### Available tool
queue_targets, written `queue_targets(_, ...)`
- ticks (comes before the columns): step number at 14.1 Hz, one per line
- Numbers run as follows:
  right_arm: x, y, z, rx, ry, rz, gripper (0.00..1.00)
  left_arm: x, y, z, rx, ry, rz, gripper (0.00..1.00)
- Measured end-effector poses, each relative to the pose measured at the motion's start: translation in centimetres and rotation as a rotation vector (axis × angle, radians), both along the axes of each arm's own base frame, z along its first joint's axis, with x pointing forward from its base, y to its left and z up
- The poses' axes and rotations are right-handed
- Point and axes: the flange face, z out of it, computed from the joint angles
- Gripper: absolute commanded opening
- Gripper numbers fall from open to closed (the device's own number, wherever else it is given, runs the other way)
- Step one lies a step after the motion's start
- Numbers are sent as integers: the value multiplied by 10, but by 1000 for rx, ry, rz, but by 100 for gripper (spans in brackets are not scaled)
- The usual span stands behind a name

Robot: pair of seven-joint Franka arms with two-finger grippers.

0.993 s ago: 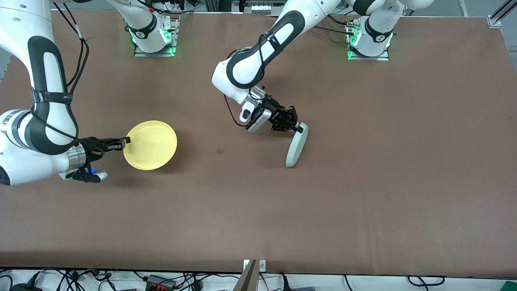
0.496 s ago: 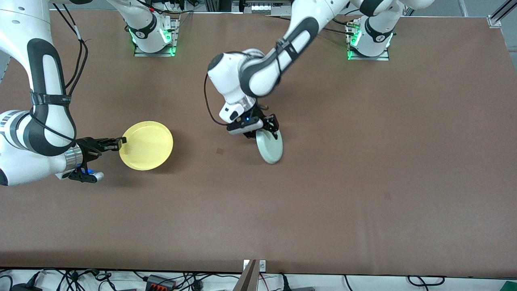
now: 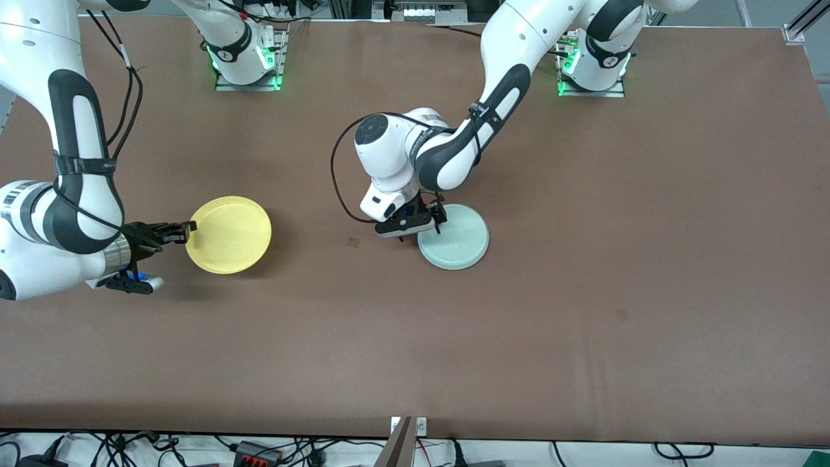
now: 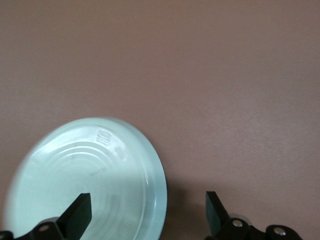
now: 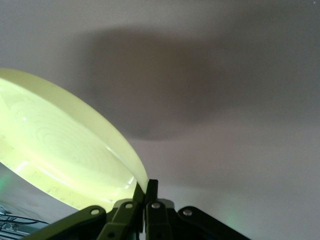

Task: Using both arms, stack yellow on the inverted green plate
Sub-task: 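Lower the inverted green plate onto the table and release it with the left gripper, then place the yellow plate on green with the right gripper while the left gripper retracts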

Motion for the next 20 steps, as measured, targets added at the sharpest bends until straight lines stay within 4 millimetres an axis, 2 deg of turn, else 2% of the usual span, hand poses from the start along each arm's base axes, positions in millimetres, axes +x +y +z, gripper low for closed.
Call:
queue_targets(2,0,0,0,0,-3,1,0,13,8,11,-17,-15,19,100)
queue_targets(4,2,7,3,4,-11,11,0,37,31,29,-18,-25,51,100)
queue_targets(5,3,16,6,7,-16,25,0,47,45,37,8,-14,49,100)
queue_targets(7,4,48,11,10,-24,72,0,65,76,56,80,27,25,100)
queue_targets(9,1,89,13,3,-25,117,0,84,113,80,137,75,-22,100)
queue_targets(11,-1,138,11,-33,-35,115,0,107,162,106,155,124,-86,100)
queue_targets(14,-10,236,2,-72,-67,35,0,138,245,151,182,196,-177,100)
queue_targets(17,-33,337,-8,6,-88,-28,0,152,313,201,113,258,-247,100)
queue_targets(18,-40,362,-12,35,-95,-41,0,154,336,216,93,274,-265,100)
queue_targets(20,-50,394,-23,82,-103,-69,0,159,387,246,30,300,-310,100)
